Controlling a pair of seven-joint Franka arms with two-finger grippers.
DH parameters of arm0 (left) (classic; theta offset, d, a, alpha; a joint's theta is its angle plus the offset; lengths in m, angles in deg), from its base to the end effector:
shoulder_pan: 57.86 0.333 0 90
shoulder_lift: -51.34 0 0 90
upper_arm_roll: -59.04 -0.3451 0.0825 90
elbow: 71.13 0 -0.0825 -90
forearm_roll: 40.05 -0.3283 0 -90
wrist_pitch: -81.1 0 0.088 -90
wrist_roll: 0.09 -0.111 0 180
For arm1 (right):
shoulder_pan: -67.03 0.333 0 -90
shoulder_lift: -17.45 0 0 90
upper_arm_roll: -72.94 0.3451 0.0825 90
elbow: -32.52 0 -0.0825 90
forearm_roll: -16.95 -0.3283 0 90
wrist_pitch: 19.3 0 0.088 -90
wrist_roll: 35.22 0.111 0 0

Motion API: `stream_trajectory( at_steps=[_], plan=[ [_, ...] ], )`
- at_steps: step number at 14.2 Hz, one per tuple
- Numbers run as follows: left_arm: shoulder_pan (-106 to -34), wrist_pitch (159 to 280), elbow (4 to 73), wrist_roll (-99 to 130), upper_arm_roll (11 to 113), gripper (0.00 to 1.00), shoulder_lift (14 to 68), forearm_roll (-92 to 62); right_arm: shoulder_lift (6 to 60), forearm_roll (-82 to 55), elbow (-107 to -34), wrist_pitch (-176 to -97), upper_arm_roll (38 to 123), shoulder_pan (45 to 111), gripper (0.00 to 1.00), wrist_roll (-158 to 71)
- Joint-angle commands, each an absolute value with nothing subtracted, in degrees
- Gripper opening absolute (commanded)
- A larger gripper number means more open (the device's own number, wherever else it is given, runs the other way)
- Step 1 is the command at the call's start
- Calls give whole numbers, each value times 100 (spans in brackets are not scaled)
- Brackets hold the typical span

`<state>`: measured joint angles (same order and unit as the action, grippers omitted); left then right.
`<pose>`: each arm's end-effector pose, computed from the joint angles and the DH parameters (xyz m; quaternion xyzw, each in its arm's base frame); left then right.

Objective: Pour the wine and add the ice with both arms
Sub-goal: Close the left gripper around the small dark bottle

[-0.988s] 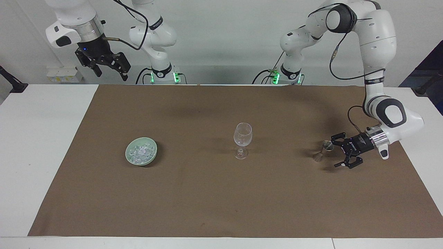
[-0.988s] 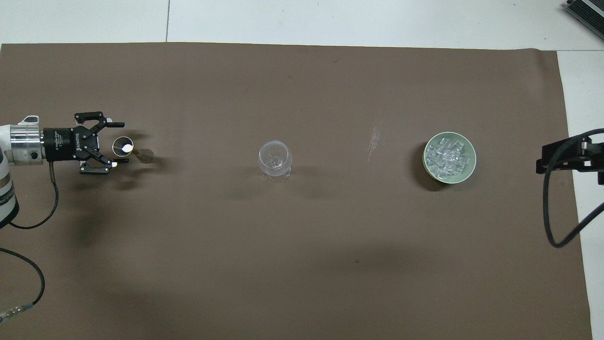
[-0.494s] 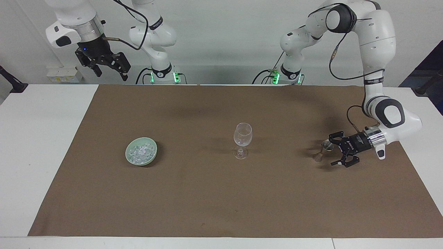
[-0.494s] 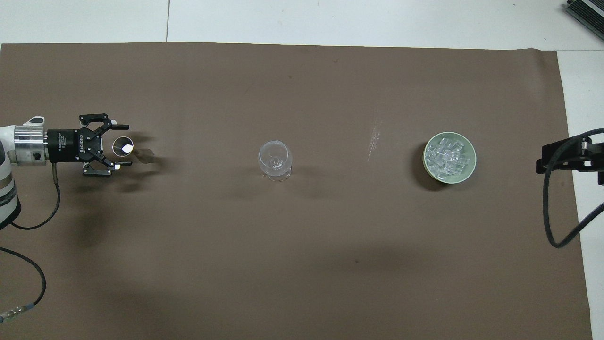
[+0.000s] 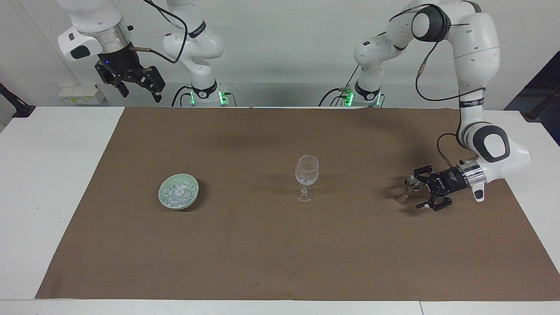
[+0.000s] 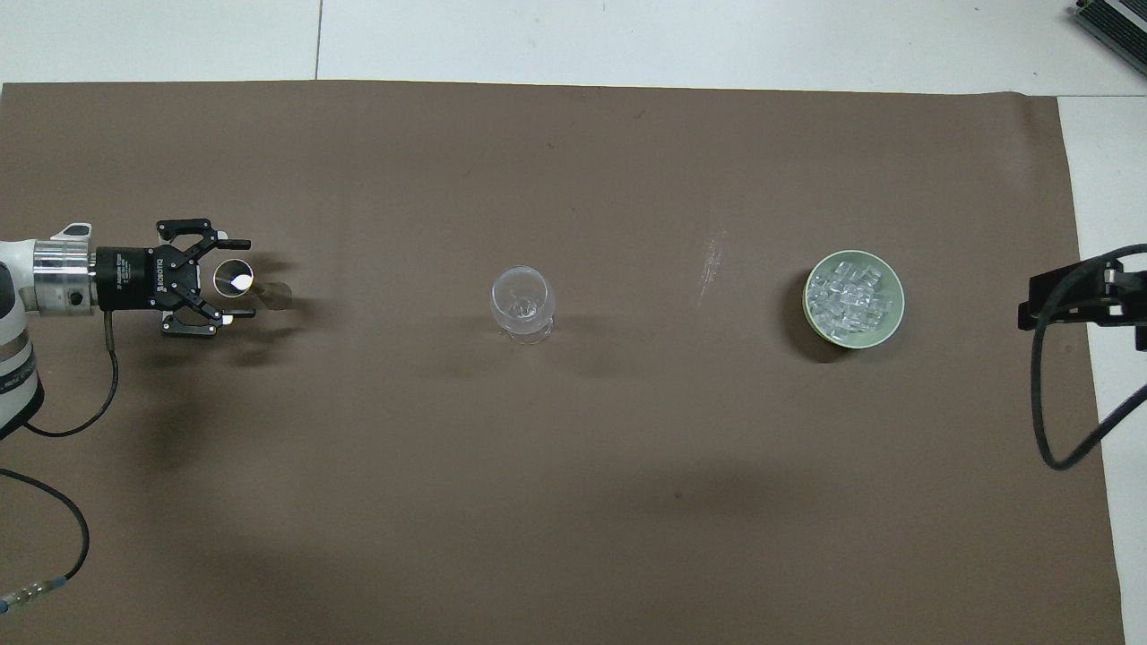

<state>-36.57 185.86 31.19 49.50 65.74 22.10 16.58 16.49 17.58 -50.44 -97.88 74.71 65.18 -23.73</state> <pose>0.5922 0.0899 0.3334 0.5952 0.6372 -0.3298 0.3618 0.4716 -0.0019 0.6908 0.9944 -0.1017 -0.0291 0.0086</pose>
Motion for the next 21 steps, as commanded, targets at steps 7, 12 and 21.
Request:
stream_trajectory(
  at_steps=[7,12,21],
  plan=[
    [-3721,18367,3136,4782,6528,92,2207,1744,1648,1704,-4992,-9726,7504,6448,100,-2485],
    [-3721,18384,3136,4790,6519,79,2207,1717,1648,1704,-4992,-9726,7504,6448,100,-2476],
    [-3721,18437,3136,4790,6510,57,2207,1700,1648,1704,-4992,-9726,7504,6448,100,-2485]
  ],
)
